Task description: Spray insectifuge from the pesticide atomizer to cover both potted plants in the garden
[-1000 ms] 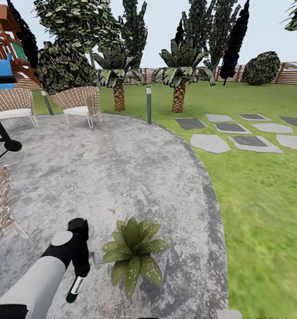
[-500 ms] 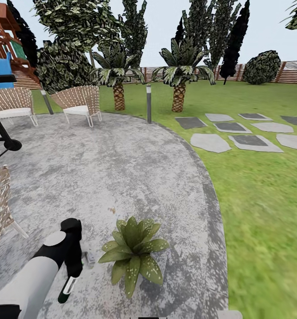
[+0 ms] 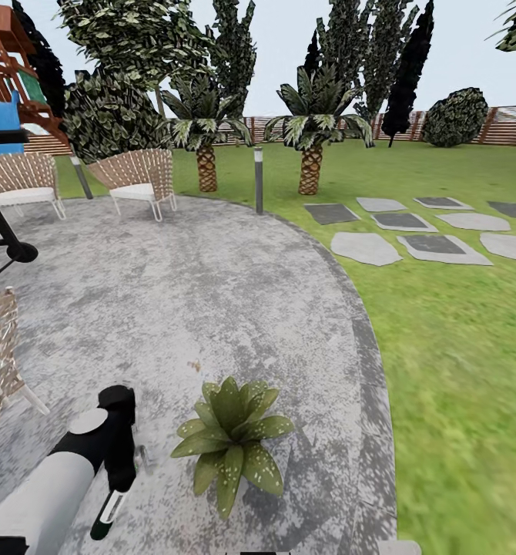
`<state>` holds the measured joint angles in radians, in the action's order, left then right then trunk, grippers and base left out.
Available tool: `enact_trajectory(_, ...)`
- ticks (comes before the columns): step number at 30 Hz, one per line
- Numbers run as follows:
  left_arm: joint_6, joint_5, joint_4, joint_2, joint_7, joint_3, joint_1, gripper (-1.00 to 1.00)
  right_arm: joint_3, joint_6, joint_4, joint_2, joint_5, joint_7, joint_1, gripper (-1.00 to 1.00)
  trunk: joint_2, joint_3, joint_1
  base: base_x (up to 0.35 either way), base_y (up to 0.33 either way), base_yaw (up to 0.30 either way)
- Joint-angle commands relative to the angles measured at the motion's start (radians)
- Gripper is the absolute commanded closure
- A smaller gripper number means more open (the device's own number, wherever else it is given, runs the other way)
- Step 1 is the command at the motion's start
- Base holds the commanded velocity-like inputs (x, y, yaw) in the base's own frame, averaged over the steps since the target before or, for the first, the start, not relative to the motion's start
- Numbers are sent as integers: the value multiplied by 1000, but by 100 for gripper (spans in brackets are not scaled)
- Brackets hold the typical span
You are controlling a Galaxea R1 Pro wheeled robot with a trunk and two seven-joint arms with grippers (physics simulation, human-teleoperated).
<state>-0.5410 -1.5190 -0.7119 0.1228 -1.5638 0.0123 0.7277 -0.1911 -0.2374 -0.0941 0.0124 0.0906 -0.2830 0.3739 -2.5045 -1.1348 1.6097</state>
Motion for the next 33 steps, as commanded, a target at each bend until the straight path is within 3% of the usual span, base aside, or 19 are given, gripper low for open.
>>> enact_trajectory(1,-10,-5,3,8,-7,-5,-17,100,-8,-3,0,0,10,-2,0,-100,0,-1,0,0,0,0)
enact_trajectory(4,-11,-2,8,2,-7,-14,-44,100,-8,-3,0,0,10,-2,0,-100,0,-1,0,0,0,0)
enact_trajectory(8,-16,40,9,-46,-7,-14,-45,100,-8,-2,0,0,11,-2,0,-100,0,-1,0,0,0,0)
enact_trajectory(11,-18,48,4,-56,-7,-14,-37,100,-8,-2,0,0,11,-2,0,-100,0,-1,0,0,47,0)
enact_trajectory(21,-19,48,7,-55,-7,-15,-40,100,-7,-2,0,0,11,-2,0,-100,0,1,0,5,87,-125)
enact_trajectory(28,-19,48,11,-58,-7,-17,-42,100,-7,-2,-1,0,11,-4,0,-100,0,1,0,196,58,-18)
enact_trajectory(33,-14,48,12,-47,-7,-15,-48,100,-7,-2,-1,0,11,-4,0,-100,0,1,0,13,4,0)
